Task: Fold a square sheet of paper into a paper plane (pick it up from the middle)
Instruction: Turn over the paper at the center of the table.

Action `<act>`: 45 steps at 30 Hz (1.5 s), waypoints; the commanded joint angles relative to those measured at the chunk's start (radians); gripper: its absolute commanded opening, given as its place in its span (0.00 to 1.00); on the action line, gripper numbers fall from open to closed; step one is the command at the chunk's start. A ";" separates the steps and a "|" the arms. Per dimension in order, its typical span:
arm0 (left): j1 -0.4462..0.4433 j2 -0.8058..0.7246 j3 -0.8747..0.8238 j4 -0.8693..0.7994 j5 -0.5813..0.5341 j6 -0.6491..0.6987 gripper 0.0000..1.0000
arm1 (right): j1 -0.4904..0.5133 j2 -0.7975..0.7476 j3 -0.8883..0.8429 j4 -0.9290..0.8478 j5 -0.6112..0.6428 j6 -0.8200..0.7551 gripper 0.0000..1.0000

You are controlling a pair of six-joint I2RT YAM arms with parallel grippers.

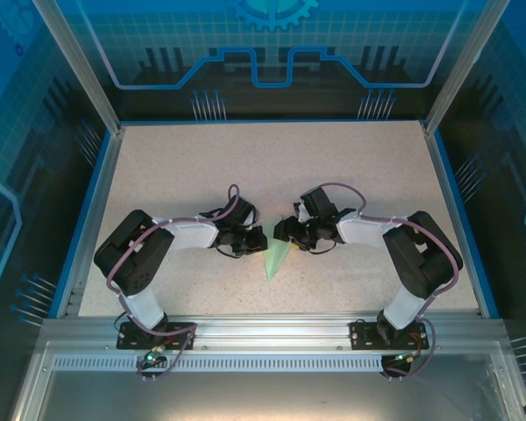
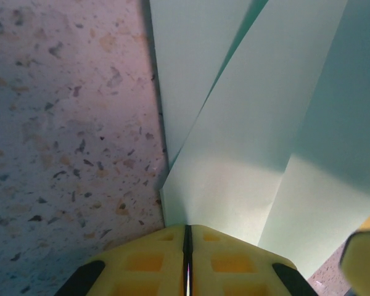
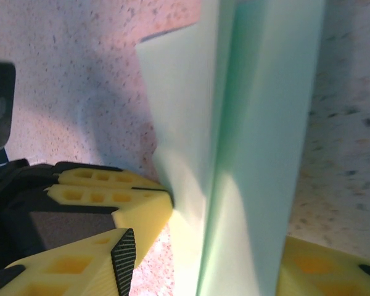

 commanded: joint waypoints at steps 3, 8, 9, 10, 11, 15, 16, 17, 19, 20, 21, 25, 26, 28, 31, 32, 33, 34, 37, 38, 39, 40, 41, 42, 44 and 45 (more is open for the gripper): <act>0.007 0.005 -0.024 0.017 0.017 -0.029 0.12 | 0.038 0.043 0.006 0.033 0.011 0.022 0.47; 0.007 -0.027 -0.045 0.039 0.022 -0.042 0.11 | 0.043 0.063 0.023 0.034 0.003 0.001 0.34; 0.006 -0.032 -0.046 0.039 0.023 -0.042 0.11 | 0.044 0.065 0.024 0.036 0.002 -0.003 0.32; 0.007 -0.035 -0.045 0.040 0.025 -0.041 0.11 | 0.044 0.068 0.027 0.041 -0.005 -0.012 0.32; 0.006 -0.036 -0.045 0.039 0.027 -0.040 0.11 | 0.044 0.073 0.032 0.042 -0.014 -0.019 0.32; 0.006 -0.035 -0.045 0.042 0.029 -0.042 0.11 | 0.044 0.090 0.048 0.049 -0.036 -0.039 0.27; 0.007 -0.036 -0.048 0.046 0.031 -0.044 0.11 | 0.044 0.095 0.049 0.048 -0.038 -0.041 0.26; 0.007 -0.036 -0.048 0.049 0.033 -0.046 0.11 | 0.043 0.098 0.050 0.050 -0.042 -0.047 0.25; 0.006 -0.040 -0.051 0.054 0.034 -0.049 0.11 | 0.043 0.100 0.049 0.047 -0.044 -0.053 0.22; 0.007 -0.044 -0.053 0.055 0.036 -0.052 0.11 | 0.044 0.099 0.050 0.044 -0.041 -0.057 0.20; 0.006 -0.047 -0.056 0.059 0.036 -0.055 0.11 | 0.045 0.099 0.050 0.037 -0.041 -0.065 0.18; 0.006 -0.084 -0.072 0.082 0.036 -0.074 0.13 | 0.046 0.088 0.094 -0.017 -0.026 -0.105 0.09; 0.007 -0.102 -0.079 0.084 0.035 -0.078 0.14 | 0.046 0.079 0.102 -0.039 -0.021 -0.114 0.08; 0.007 -0.145 -0.097 0.091 0.022 -0.091 0.15 | 0.046 0.061 0.120 -0.083 -0.011 -0.143 0.06; 0.006 -0.254 -0.141 0.071 -0.053 -0.116 0.19 | 0.052 0.003 0.184 -0.269 0.101 -0.207 0.05; 0.006 -0.300 -0.157 0.053 -0.092 -0.124 0.21 | 0.057 -0.018 0.218 -0.364 0.175 -0.235 0.06; 0.008 -0.335 -0.170 0.033 -0.121 -0.129 0.22 | 0.064 -0.034 0.254 -0.468 0.256 -0.258 0.06; 0.007 -0.385 -0.183 -0.001 -0.169 -0.133 0.24 | 0.076 -0.046 0.299 -0.577 0.362 -0.286 0.07; 0.010 -0.496 -0.198 -0.133 -0.308 -0.143 0.25 | 0.134 -0.026 0.449 -0.878 0.684 -0.315 0.08; 0.011 -0.532 -0.203 -0.181 -0.359 -0.155 0.25 | 0.153 0.010 0.504 -0.982 0.787 -0.302 0.08; 0.013 -0.567 -0.211 -0.217 -0.409 -0.168 0.26 | 0.173 0.052 0.556 -1.074 0.872 -0.284 0.09; 0.017 -0.599 -0.224 -0.241 -0.440 -0.178 0.26 | 0.190 0.088 0.592 -1.135 0.919 -0.272 0.09; 0.019 -0.635 -0.237 -0.264 -0.477 -0.197 0.28 | 0.208 0.131 0.626 -1.178 0.950 -0.262 0.09; 0.022 -0.671 -0.253 -0.286 -0.513 -0.217 0.29 | 0.226 0.173 0.654 -1.206 0.965 -0.247 0.09; 0.028 -0.735 -0.279 -0.317 -0.566 -0.248 0.31 | 0.263 0.246 0.693 -1.227 0.972 -0.226 0.10; 0.029 -0.767 -0.288 -0.340 -0.590 -0.263 0.33 | 0.285 0.287 0.719 -1.236 0.966 -0.213 0.09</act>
